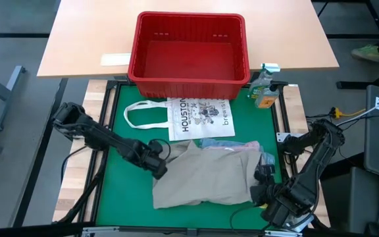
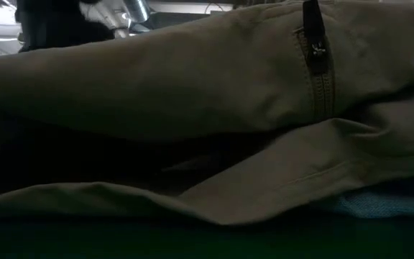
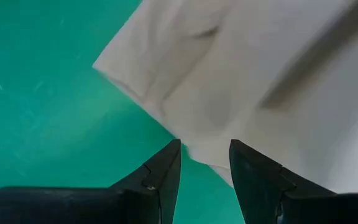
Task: Fold Laundry from Bin
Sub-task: Fold the light brown shorts from the red laundry basket
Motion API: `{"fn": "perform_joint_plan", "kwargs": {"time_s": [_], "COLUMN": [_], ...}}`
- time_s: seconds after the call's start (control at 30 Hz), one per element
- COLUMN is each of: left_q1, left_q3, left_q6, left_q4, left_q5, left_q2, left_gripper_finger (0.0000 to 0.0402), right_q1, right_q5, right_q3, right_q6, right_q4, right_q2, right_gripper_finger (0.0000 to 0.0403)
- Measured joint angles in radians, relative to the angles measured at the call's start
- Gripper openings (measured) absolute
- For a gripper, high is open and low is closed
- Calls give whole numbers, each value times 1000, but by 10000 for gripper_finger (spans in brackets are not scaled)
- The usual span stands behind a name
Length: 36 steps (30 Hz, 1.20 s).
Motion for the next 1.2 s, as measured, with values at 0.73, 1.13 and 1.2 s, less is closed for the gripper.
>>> {"fn": "perform_joint_plan", "kwargs": {"time_s": [0.73,1.13,1.2], "left_q1": [-16,-17,-16], "left_q3": [-191,-191,-191], "left_q6": [-70,-12,-10], "left_q4": [289,323,322], "left_q5": [-9,-61,-64], "left_q2": [1,1,1], "left_gripper_finger": [130,11,7], "right_q1": [7,7,6], "right_q5": [-325,30,133], "right_q3": [0,0,-3], "right_q6": [107,27,33], "right_q4": [-41,50,60], "right_q2": [1,3,7], "right_gripper_finger": [160,160,160]}}
